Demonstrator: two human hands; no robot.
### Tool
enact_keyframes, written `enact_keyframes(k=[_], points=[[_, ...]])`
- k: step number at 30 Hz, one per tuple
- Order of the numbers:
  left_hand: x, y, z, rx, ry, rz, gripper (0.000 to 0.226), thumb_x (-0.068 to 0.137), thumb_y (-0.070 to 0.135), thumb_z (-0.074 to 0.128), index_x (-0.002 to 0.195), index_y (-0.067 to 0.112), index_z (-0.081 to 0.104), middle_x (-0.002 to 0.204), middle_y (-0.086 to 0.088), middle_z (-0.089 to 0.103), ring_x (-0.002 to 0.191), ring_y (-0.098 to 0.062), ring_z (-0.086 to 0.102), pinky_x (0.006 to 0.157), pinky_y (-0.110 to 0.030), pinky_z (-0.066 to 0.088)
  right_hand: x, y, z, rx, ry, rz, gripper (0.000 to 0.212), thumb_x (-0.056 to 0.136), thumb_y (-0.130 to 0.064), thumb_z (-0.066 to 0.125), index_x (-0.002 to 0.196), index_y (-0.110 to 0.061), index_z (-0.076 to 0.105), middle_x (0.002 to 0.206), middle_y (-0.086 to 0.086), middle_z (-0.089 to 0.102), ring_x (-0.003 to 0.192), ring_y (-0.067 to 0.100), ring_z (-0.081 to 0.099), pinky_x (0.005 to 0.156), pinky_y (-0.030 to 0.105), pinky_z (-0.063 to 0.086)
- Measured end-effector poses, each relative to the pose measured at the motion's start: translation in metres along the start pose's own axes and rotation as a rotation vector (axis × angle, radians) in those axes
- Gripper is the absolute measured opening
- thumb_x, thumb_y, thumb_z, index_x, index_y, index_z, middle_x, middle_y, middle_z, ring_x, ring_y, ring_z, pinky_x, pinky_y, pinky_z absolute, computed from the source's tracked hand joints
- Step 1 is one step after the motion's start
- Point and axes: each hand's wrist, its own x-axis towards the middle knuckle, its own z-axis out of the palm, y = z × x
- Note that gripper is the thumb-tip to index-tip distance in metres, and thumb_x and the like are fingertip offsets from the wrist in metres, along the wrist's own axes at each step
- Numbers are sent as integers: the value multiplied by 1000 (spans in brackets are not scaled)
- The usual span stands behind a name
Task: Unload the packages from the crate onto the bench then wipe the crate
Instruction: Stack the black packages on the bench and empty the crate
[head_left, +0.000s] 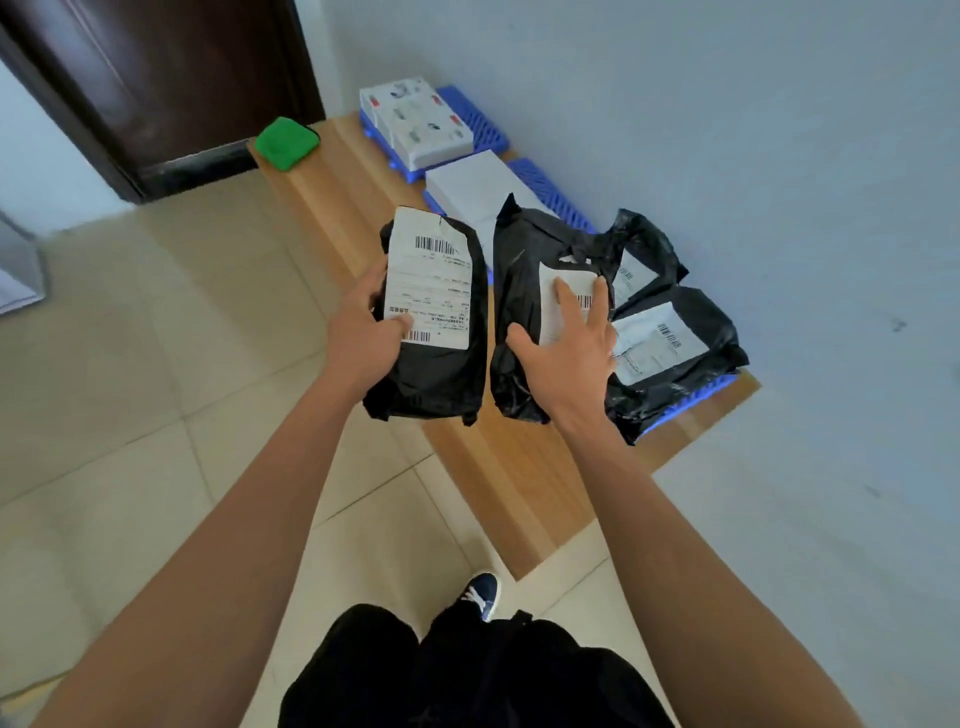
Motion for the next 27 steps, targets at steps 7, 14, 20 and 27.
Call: enact_keyframes(k=[7, 14, 20, 27], points=[[77, 48, 83, 15, -301, 111, 69, 90, -1, 54, 141, 47, 50, 127, 18, 65, 119, -4, 59, 94, -30, 54, 45, 46, -42, -28, 122, 237, 77, 80, -62, 61, 150, -39, 37, 168, -13, 3, 149, 32, 19, 113, 64, 23], [143, 68, 166, 76, -512, 196, 67, 90, -1, 53, 142, 41, 49, 130, 15, 64, 122, -11, 58, 96, -34, 54, 68, 79, -54, -97, 231, 480, 76, 81, -62, 61, 150, -40, 36, 168, -11, 4, 148, 33, 17, 113, 61, 25], [193, 77, 219, 111, -758, 224, 67, 93, -5, 56, 143, 38, 49, 120, 22, 61, 103, 11, 57, 73, -3, 45, 93, 76, -44, -139, 289, 684, 73, 83, -60, 61, 149, -46, 36, 169, -8, 2, 146, 35, 22, 112, 62, 28], [234, 78, 260, 163, -907, 247, 64, 92, -3, 56, 140, 39, 51, 114, 25, 62, 102, 12, 59, 84, -11, 50, 117, 79, -25, -178, 309, 882, 75, 85, -58, 60, 153, -47, 29, 169, -5, -4, 146, 38, 20, 110, 60, 29]])
